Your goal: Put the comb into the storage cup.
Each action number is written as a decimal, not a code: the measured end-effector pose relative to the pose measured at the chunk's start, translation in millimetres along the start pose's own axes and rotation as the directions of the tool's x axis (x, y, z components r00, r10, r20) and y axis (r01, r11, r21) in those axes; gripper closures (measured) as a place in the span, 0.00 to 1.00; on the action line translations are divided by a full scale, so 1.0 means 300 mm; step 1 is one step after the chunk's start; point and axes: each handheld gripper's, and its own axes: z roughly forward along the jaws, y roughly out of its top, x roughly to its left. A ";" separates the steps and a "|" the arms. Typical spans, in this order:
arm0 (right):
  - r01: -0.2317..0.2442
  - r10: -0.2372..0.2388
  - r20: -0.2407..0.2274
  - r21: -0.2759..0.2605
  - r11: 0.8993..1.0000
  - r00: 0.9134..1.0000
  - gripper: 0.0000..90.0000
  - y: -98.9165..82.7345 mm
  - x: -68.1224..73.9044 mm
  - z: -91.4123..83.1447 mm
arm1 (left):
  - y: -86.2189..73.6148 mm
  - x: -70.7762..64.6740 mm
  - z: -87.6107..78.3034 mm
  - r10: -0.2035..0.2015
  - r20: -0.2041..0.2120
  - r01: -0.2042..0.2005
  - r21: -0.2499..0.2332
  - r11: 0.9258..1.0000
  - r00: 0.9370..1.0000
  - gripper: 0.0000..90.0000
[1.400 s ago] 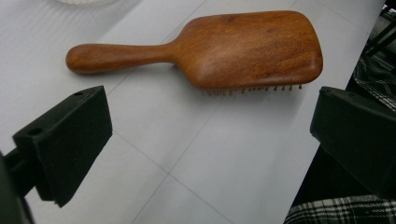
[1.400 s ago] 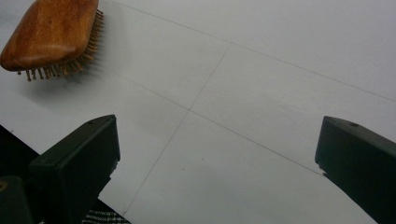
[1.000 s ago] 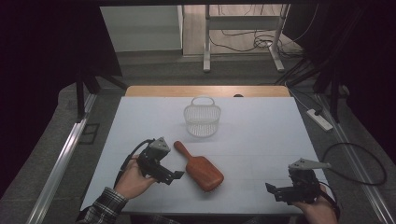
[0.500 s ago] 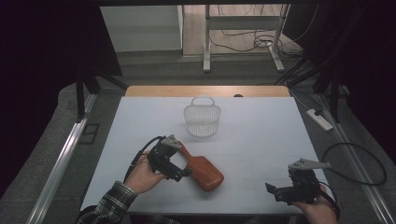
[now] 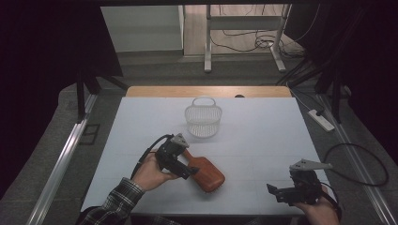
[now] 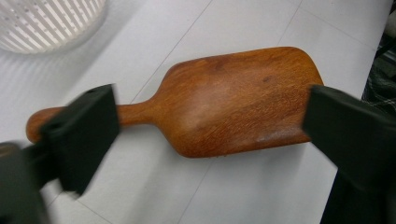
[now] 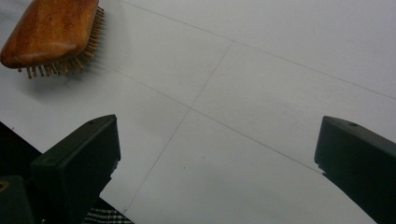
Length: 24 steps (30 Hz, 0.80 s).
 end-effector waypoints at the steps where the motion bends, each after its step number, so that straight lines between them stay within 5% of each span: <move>1: 0.000 0.000 0.000 0.000 1.000 1.000 0.01 0.000 0.000 0.000 | 0.000 0.000 0.000 0.000 0.000 0.000 0.000 1.000 1.000 0.20; 15: 0.001 -0.001 -0.001 -0.001 1.000 1.000 0.01 0.000 0.001 -0.001 | -0.010 0.007 0.001 0.001 0.051 -0.001 0.003 1.000 0.999 0.99; 24: 0.002 -0.002 0.002 -0.002 1.000 1.000 0.01 0.000 0.001 -0.001 | -0.034 -0.020 0.033 -0.003 0.070 0.001 0.039 0.999 0.998 0.99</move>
